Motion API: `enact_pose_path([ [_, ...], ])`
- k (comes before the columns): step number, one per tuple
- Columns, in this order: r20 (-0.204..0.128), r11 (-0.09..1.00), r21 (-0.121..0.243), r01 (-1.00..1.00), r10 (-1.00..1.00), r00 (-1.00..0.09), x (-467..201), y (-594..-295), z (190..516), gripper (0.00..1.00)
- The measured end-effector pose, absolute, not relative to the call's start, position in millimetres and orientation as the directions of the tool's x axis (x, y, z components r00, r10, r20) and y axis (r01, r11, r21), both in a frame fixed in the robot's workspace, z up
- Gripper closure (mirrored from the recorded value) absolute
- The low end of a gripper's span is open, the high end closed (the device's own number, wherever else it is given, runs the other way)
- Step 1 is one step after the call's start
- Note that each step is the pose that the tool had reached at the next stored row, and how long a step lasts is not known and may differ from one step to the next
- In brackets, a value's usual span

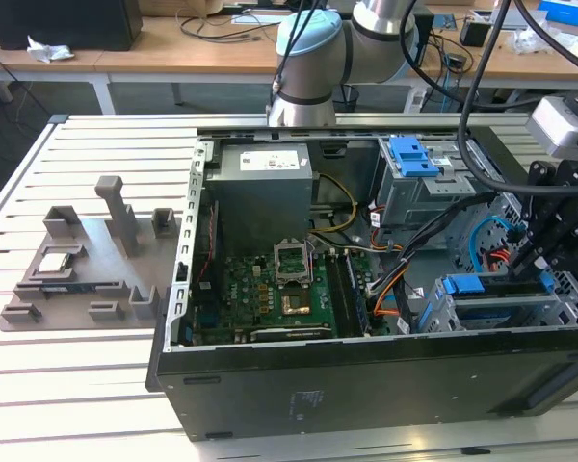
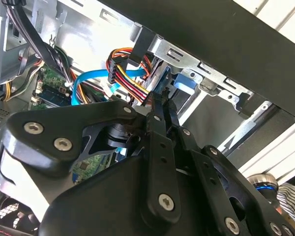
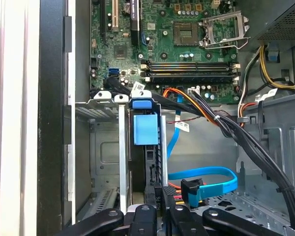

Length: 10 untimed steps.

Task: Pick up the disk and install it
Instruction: 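Insert the first disk wire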

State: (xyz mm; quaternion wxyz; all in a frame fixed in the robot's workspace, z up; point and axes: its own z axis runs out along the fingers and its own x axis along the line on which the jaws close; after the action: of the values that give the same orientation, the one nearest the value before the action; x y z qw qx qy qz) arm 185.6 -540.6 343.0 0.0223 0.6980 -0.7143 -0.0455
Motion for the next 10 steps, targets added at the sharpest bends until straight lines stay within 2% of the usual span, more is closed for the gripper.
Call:
enact_pose_path([
  [10,-0.031,0.021,0.096,-0.995,-0.999,-0.025,185.6,-541.2,340.6,0.83],
])
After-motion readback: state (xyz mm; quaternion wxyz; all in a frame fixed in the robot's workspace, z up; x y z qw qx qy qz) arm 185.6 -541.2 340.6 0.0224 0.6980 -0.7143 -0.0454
